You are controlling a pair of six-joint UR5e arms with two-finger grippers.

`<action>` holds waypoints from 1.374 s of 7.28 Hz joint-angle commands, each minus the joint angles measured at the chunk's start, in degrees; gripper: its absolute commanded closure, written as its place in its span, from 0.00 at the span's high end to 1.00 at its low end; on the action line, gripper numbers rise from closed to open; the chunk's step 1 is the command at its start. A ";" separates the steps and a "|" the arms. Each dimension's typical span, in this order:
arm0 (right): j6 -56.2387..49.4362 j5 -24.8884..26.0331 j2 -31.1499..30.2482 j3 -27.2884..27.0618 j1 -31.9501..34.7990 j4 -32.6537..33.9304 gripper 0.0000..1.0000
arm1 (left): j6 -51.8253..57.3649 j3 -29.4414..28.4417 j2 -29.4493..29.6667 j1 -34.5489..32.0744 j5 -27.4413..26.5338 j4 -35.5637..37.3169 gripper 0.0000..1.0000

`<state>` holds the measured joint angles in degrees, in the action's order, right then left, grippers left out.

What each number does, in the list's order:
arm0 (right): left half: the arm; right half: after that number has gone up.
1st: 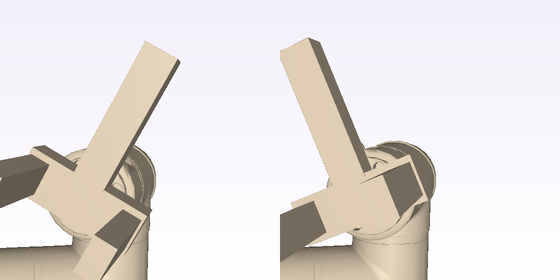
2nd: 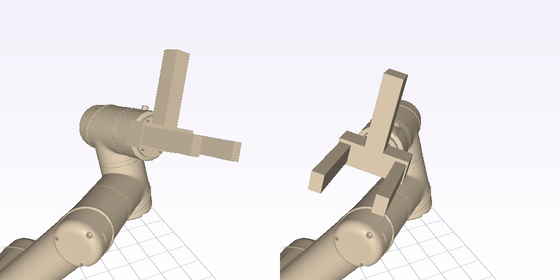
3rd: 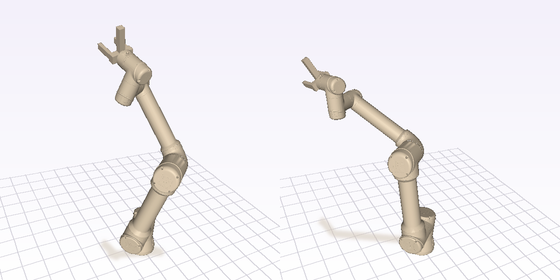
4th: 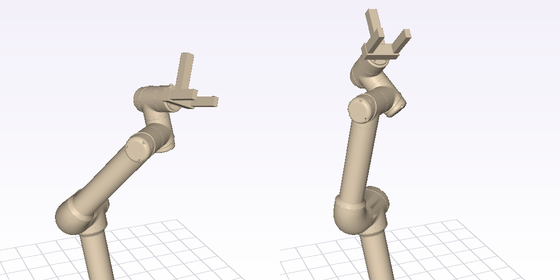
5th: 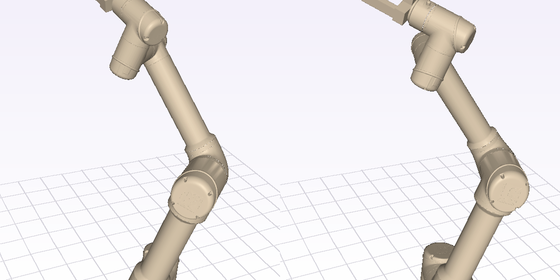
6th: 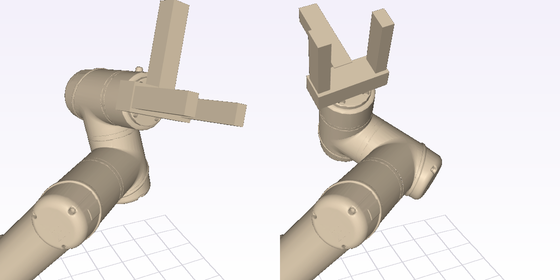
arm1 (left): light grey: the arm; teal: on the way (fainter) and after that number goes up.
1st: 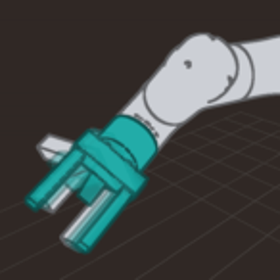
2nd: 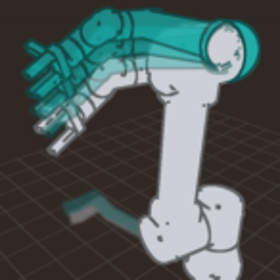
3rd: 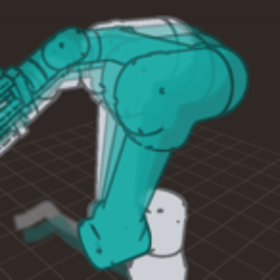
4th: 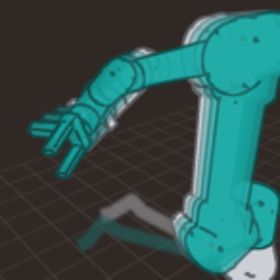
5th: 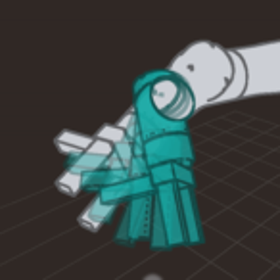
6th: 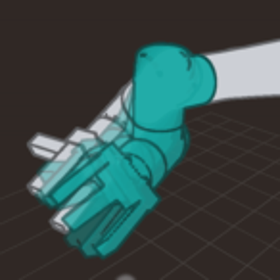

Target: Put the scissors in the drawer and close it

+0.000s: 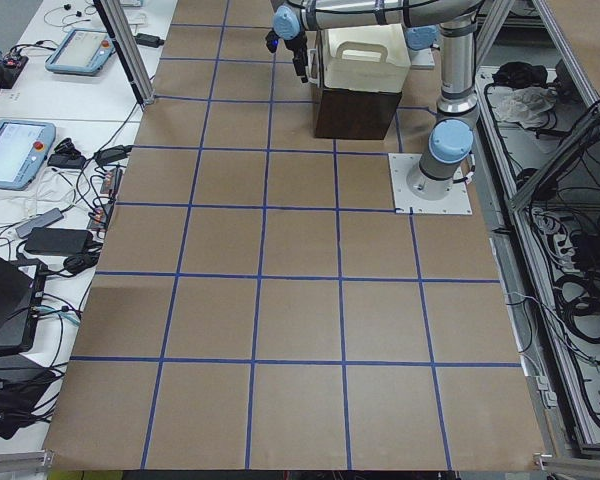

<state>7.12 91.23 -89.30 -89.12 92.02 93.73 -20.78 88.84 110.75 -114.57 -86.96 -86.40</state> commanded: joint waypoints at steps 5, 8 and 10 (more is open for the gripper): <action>0.00 0.00 0.00 0.00 0.00 -0.12 1.00 | 8.64 -9.12 -10.78 8.02 -3.31 0.72 0.96; 0.00 0.00 0.00 0.00 0.00 -0.21 1.00 | 16.37 -6.15 -23.88 14.71 -3.48 -15.94 0.88; 0.00 0.00 0.00 0.00 0.00 -0.30 1.00 | 21.38 3.05 -29.34 21.99 -3.13 -15.05 0.87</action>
<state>7.12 91.23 -89.30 -89.12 92.02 93.47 -1.85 86.65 84.92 -96.60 -90.33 -101.67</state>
